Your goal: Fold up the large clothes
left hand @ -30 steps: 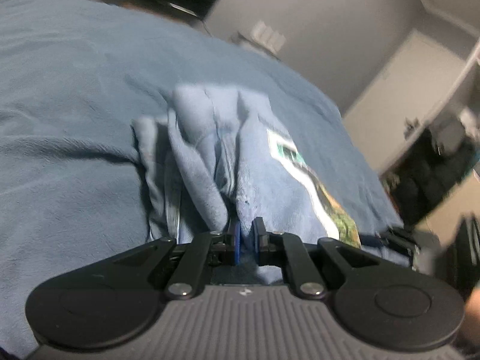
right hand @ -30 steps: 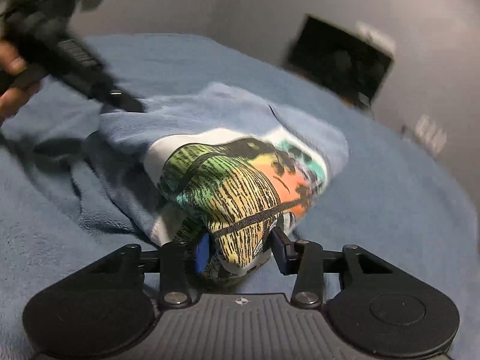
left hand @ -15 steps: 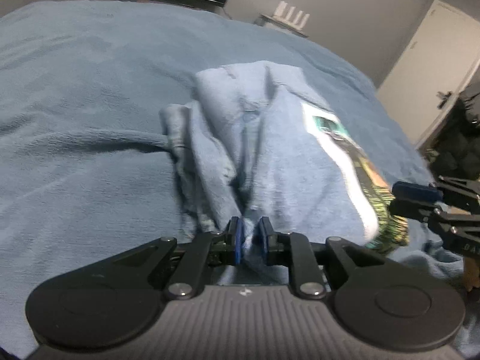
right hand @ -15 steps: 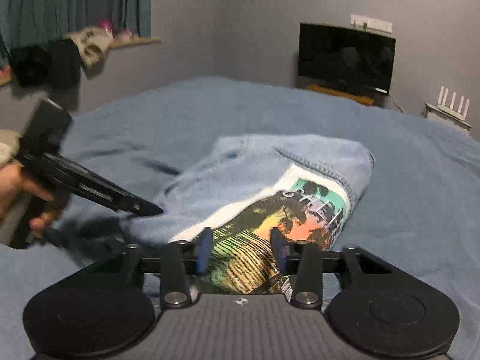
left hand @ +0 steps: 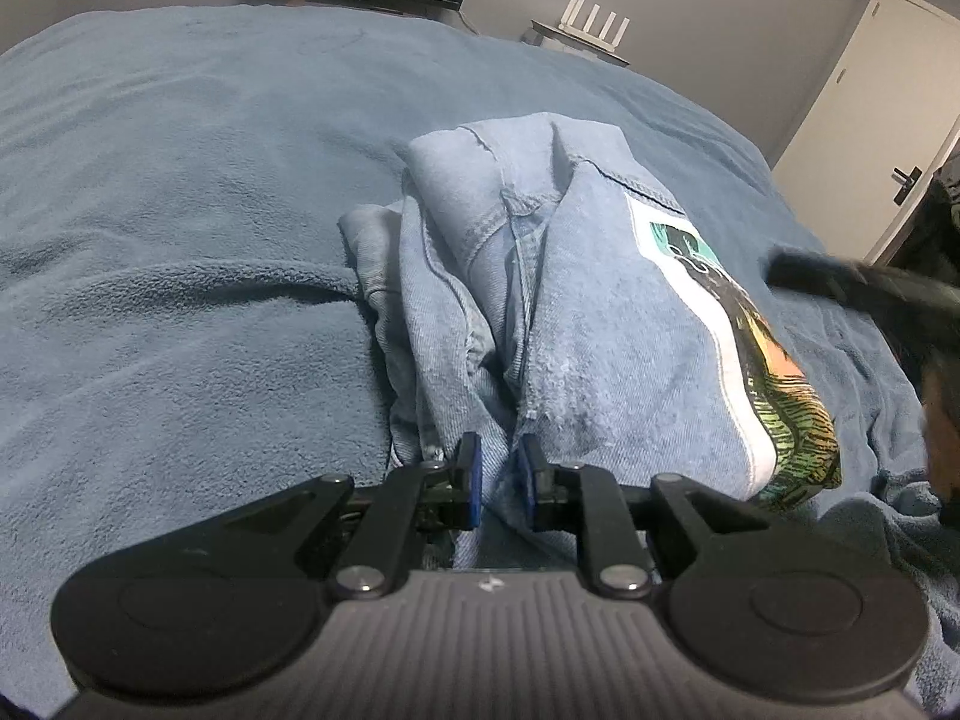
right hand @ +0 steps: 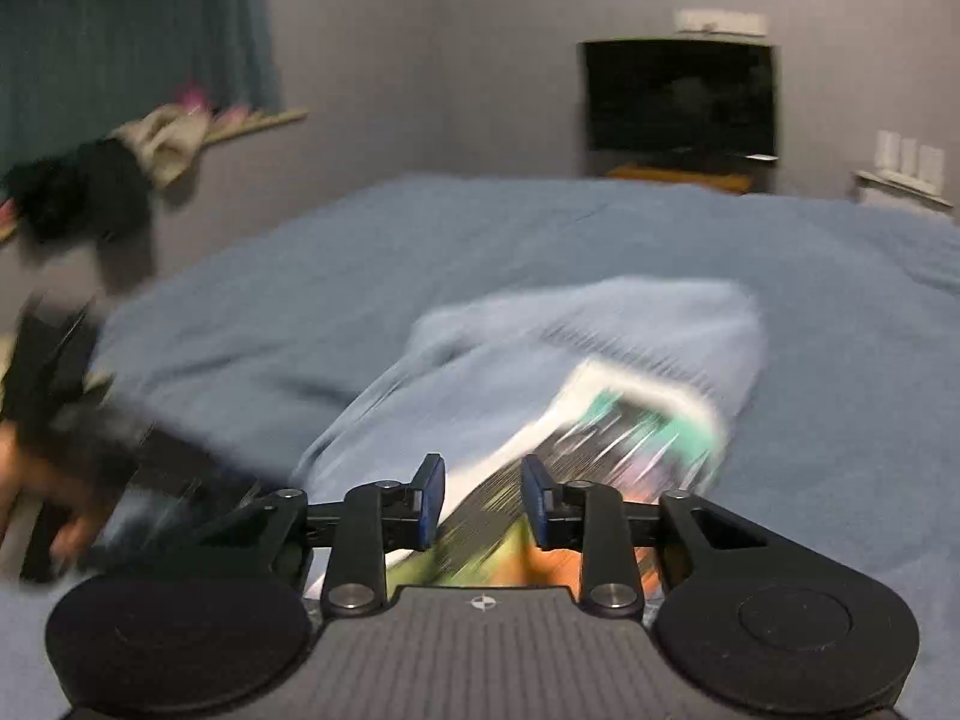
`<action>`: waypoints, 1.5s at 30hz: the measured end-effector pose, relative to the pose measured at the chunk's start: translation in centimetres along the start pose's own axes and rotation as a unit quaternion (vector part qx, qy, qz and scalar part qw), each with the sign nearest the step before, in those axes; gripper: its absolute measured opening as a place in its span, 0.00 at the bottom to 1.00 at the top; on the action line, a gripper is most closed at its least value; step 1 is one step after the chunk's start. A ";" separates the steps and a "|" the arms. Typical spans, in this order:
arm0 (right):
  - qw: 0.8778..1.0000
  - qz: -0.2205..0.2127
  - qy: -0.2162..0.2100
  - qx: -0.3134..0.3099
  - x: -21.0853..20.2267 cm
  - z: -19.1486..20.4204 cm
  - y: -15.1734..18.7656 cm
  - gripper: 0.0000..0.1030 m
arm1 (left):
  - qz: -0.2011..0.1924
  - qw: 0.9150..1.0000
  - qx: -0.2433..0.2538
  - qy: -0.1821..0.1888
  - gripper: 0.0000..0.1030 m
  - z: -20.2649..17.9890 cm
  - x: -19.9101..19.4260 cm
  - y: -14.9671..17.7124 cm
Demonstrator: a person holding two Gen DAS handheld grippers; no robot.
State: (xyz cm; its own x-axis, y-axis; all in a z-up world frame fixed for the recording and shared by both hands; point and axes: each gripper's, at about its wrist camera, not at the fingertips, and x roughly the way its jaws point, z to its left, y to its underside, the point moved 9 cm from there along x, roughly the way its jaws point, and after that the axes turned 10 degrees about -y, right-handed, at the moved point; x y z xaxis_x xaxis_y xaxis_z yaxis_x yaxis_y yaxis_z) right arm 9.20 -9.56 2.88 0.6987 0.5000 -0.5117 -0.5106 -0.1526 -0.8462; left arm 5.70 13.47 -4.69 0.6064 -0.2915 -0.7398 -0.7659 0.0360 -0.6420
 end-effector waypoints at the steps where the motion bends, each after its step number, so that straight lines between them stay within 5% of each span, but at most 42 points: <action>1: 1.000 0.002 0.011 0.011 0.9 -1.2 -0.5 0.32 | 0.000 1.000 0.000 0.001 0.14 0.0 0.0 0.0; 8: 0.997 0.034 0.064 0.025 8.2 -6.3 -1.2 0.32 | 0.000 1.000 0.002 0.003 0.14 -0.1 0.0 0.0; 13: 0.996 0.055 0.072 -0.004 10.2 -5.9 -0.8 0.36 | -0.001 1.000 -0.001 0.015 0.14 0.0 0.3 -0.2; 14: 0.996 0.054 0.066 -0.007 10.0 -5.7 -1.1 0.39 | -0.001 1.000 -0.001 0.018 0.14 0.0 0.2 -0.3; 16: 0.998 0.035 0.046 -0.001 8.9 -5.4 -1.6 0.62 | -0.011 1.000 -0.005 0.025 0.15 0.0 -0.2 -0.6; 19: 0.999 0.001 0.035 0.015 6.6 -5.9 -2.2 0.85 | -0.038 0.996 -0.055 0.056 0.30 0.9 -1.4 -1.6; 21: 0.998 0.004 0.029 0.051 5.7 -7.5 -2.2 0.85 | -0.061 0.990 -0.104 0.069 0.76 2.0 -2.2 -2.3; 23: 0.994 0.007 0.018 0.103 5.2 -9.0 -1.8 0.85 | -0.063 0.989 -0.114 0.073 0.82 2.4 -2.5 -2.5; 27: 0.971 0.001 -0.030 0.235 5.2 -12.8 -0.8 0.89 | 0.001 0.990 -0.115 0.086 0.84 2.5 -0.5 -0.8; 30: 0.950 0.014 -0.074 0.302 6.3 -14.6 0.4 0.93 | 0.042 0.977 -0.158 0.133 0.86 2.8 0.6 0.2; 37: 0.926 0.035 -0.122 0.357 9.3 -17.0 2.5 0.96 | 0.070 0.973 -0.166 0.144 0.89 3.0 1.6 1.2; 42: 0.911 0.029 -0.170 0.375 12.5 -18.1 2.5 0.96 | 0.070 0.967 -0.175 0.174 0.59 3.7 1.9 1.5; 45: 0.896 0.018 -0.217 0.387 14.4 -19.1 2.0 0.99 | 0.075 0.962 -0.185 0.187 0.55 4.3 2.2 1.9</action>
State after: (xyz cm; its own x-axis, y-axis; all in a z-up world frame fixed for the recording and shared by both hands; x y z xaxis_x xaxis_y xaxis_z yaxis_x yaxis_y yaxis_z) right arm 27.84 -18.93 -9.00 0.4994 0.8170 -0.2883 -0.8410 0.3772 -0.3878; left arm 6.49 16.99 -8.39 0.4176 -0.6353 -0.6496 -0.9041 -0.2190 -0.3671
